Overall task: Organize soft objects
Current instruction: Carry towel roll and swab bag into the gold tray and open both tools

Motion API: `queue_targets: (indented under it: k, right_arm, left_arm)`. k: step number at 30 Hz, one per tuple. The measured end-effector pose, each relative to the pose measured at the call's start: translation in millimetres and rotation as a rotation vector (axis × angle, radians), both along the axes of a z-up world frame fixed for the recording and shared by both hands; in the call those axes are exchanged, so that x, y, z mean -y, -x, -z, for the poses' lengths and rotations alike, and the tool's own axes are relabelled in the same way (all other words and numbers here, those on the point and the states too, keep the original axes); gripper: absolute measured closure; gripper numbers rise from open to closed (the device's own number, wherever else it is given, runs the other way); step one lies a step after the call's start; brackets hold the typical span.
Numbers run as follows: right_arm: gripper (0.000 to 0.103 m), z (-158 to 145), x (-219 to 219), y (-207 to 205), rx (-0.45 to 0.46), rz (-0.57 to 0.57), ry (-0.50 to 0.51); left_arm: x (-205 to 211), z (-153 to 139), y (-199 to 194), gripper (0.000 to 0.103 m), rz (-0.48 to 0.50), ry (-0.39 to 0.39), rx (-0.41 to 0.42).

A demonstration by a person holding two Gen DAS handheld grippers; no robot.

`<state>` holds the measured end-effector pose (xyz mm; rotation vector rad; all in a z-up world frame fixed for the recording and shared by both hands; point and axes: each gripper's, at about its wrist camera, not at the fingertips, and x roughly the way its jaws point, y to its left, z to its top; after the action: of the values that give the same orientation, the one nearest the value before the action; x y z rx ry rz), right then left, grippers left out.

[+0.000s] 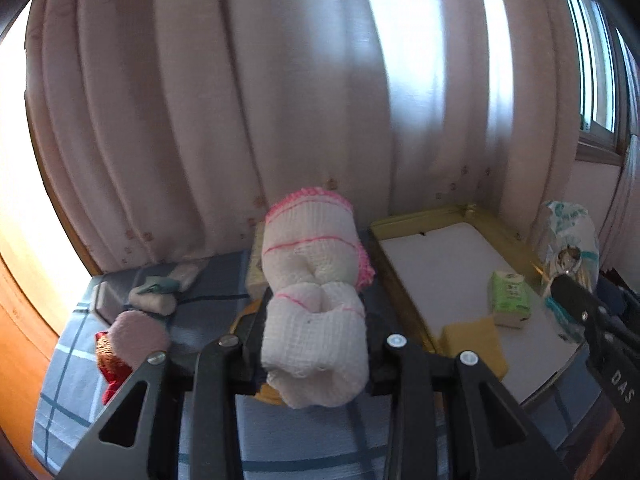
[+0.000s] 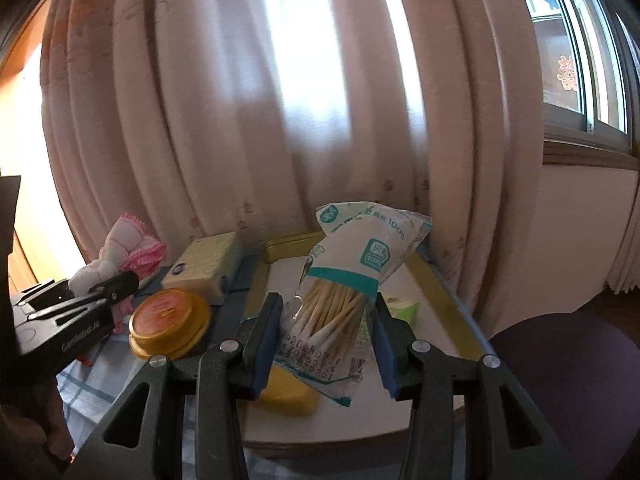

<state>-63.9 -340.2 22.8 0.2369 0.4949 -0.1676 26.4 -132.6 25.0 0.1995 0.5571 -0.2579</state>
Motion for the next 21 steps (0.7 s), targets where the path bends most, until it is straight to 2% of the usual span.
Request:
queue_targets:
  k: [10, 21]
  right_arm:
    - [0.057, 4, 47, -22, -0.048, 0.043, 0.031]
    - [0.057, 16, 71, -64, -0.148, -0.013, 0.021]
  left_arm:
    - [55, 8, -13, 0.070, 0.074, 0.005, -0.038]
    - [97, 32, -44, 0.070, 0.079, 0.015, -0.138]
